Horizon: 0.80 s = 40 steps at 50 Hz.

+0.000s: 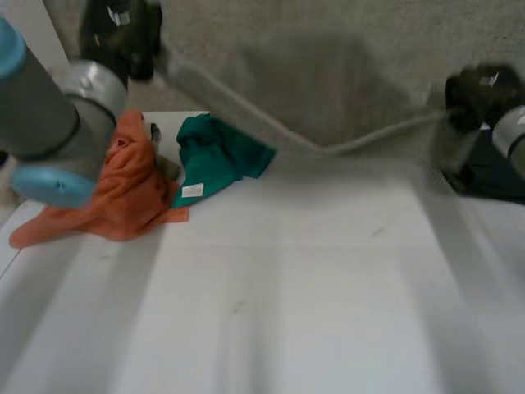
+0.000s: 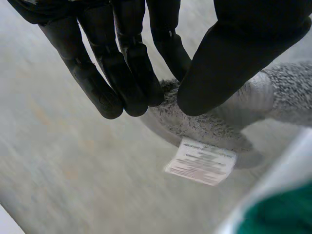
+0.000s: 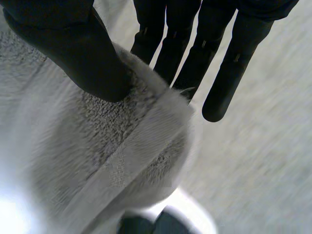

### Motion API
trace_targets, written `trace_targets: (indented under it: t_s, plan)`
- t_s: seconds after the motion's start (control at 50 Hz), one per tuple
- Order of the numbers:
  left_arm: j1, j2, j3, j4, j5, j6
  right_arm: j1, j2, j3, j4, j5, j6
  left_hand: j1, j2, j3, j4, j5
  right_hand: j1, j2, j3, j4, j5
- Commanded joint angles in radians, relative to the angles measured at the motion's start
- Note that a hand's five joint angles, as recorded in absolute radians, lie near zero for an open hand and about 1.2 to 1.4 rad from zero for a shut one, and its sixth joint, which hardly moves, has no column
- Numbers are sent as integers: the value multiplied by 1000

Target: Fold the laundry.

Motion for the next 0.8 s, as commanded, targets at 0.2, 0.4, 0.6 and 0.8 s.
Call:
trace_targets:
  t_s: [0.2,0.4,0.6,0.8]
  plan:
    - [-14,99,-346,-45,65,17,-73,-15,297,210,-75,-223,256,199,209,199,215,64,-1,-16,-23,-14]
    - [-3,138,-344,-47,55,12,-41,-122,375,224,-132,-261,256,199,209,199,215,-296,-361,-376,-384,-374]
    - [0,139,-354,-50,53,-12,70,-118,408,169,-210,-382,256,199,209,199,215,-425,-490,-505,-513,-504]
    - [1,167,-372,-50,53,-28,82,43,222,244,-137,-392,256,199,209,199,215,-431,-496,-511,-519,-510]
